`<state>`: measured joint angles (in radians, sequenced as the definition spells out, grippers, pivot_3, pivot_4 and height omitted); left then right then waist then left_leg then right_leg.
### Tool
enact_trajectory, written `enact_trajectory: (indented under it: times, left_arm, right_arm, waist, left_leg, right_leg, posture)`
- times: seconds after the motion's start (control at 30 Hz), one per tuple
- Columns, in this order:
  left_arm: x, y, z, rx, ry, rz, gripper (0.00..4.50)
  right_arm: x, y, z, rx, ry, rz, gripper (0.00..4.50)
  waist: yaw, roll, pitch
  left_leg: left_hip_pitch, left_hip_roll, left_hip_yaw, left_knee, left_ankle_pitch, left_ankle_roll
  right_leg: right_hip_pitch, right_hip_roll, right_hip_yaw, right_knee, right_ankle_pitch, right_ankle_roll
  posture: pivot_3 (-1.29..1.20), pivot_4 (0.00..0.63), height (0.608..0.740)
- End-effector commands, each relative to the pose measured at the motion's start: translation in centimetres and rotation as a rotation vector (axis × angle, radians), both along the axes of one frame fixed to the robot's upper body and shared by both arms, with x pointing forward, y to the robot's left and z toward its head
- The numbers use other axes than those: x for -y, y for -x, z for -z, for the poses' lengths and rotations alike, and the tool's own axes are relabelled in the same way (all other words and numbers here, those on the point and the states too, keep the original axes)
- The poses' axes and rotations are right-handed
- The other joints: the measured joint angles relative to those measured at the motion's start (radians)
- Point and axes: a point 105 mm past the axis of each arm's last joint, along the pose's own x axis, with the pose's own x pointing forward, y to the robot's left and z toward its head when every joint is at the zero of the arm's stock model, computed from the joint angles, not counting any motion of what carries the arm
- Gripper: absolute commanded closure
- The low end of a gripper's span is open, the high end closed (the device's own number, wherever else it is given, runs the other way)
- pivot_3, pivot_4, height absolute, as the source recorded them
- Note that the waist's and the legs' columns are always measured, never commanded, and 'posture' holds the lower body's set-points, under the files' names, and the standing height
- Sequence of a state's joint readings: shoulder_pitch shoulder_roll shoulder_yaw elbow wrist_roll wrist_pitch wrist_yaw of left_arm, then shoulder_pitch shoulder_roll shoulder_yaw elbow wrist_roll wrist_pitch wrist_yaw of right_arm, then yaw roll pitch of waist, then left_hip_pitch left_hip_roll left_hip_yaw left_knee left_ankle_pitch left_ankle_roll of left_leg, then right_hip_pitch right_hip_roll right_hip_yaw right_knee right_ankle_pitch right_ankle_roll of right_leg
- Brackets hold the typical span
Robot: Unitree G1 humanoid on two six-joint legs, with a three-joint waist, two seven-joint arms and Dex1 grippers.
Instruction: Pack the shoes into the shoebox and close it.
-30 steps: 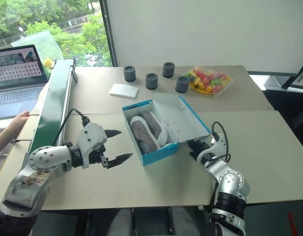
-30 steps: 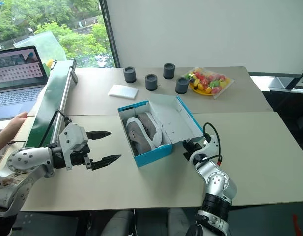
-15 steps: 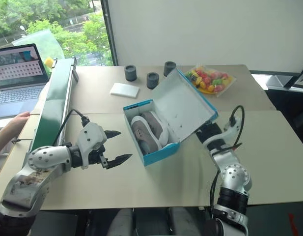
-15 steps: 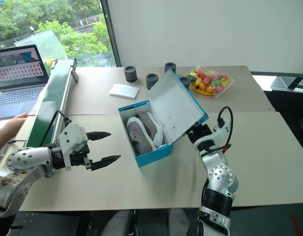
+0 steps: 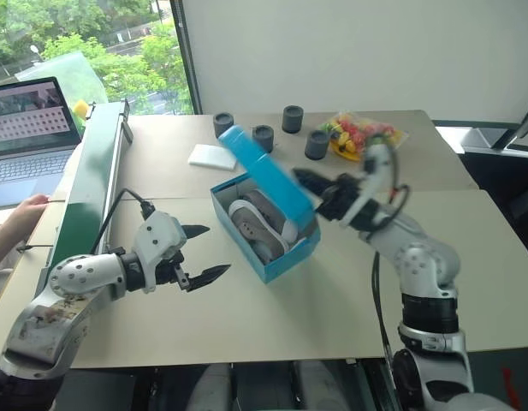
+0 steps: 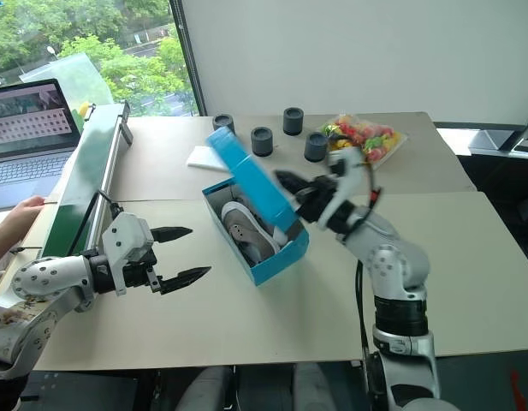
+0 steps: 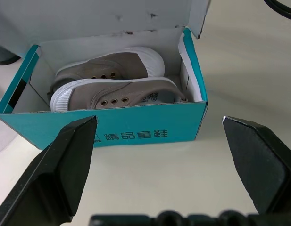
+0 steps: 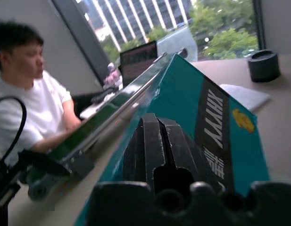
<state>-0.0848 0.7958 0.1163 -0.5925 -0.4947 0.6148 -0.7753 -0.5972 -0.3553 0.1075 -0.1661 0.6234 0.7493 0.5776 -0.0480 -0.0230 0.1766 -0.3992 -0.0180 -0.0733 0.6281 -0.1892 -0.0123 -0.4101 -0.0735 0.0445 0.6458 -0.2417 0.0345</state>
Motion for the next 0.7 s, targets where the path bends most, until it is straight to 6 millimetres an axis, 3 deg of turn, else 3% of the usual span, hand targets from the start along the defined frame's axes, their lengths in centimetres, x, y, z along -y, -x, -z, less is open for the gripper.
enact_trajectory:
  times: [0.03,0.1,0.2,0.33,0.43,0.5,0.57,0.7]
  left_arm:
    - [0.4,0.1,-0.9,0.052,0.005,0.005,0.0]
    - [0.5,0.2,-0.9,0.054,0.007,0.001,0.0]
    - [0.4,0.2,-0.8,0.057,0.009,-0.016,0.0]
    - [0.3,0.3,-0.7,0.058,0.014,-0.03,0.0]
    - [0.3,0.5,-0.6,0.06,0.019,-0.045,0.0]
    - [0.3,0.7,-0.5,0.061,0.021,-0.051,0.0]
    - [0.2,0.7,-0.6,0.064,0.024,-0.063,0.0]
    - [-0.1,1.0,-0.6,0.068,0.037,-0.099,0.0]
  right_arm:
    - [-2.4,1.2,0.3,0.115,0.166,-0.152,4.48]
    - [-3.2,1.6,0.0,0.14,0.19,-0.21,4.48]
    - [-4.3,-0.2,-1.8,0.192,0.186,-0.178,4.48]
    - [-5.6,-2.4,-4.8,0.271,0.121,-0.12,4.48]
    - [-6.5,-4.5,-9.6,0.358,-0.031,-0.023,4.48]
    - [-6.8,-5.3,-10.1,0.372,-0.041,0.0,4.48]
    - [-7.2,-5.8,-9.1,0.353,-0.028,-0.002,4.48]
    - [-7.9,-6.3,0.6,0.231,0.291,-0.07,4.48]
  waist:
    - [0.003,0.0,0.0]
    - [0.006,0.0,0.0]
    - [0.005,0.0,0.0]
    - [0.002,0.0,0.0]
    - [0.001,0.0,0.0]
    - [0.002,0.0,0.0]
    - [0.006,-0.001,0.0]
    - [0.006,-0.003,-0.002]
  left_leg:
    - [-0.001,0.0,0.0,0.0,0.0,0.0]
    - [-0.004,-0.001,0.0,0.001,0.0,0.0]
    - [-0.009,-0.001,-0.001,0.003,0.0,0.0]
    - [-0.009,0.0,-0.001,0.002,0.0,0.0]
    - [-0.009,0.0,-0.001,0.002,0.0,0.0]
    - [-0.01,0.0,-0.001,0.001,0.0,0.0]
    - [-0.01,0.0,-0.001,0.001,0.0,0.0]
    - [-0.008,-0.001,-0.001,0.0,0.0,0.0]
  right_leg:
    - [-0.001,-0.001,0.0,0.0,0.0,0.0]
    - [-0.003,-0.001,0.0,0.0,0.0,0.0]
    - [-0.009,-0.002,0.0,0.002,0.001,0.0]
    - [-0.01,-0.001,0.0,0.002,0.002,-0.001]
    - [-0.011,-0.001,0.0,0.002,0.002,-0.001]
    - [-0.012,-0.001,0.0,0.003,0.002,-0.002]
    - [-0.012,-0.001,0.0,0.002,0.002,-0.002]
    - [-0.011,-0.002,0.0,0.002,0.002,-0.001]
  posture:
    - [0.0,0.15,0.726]
    - [0.0,0.15,0.726]
    - [0.0,0.15,0.726]
    - [0.0,0.15,0.726]
    - [0.0,0.15,0.726]
    - [0.0,0.15,0.726]
    - [0.0,0.15,0.726]
    - [0.0,0.15,0.726]
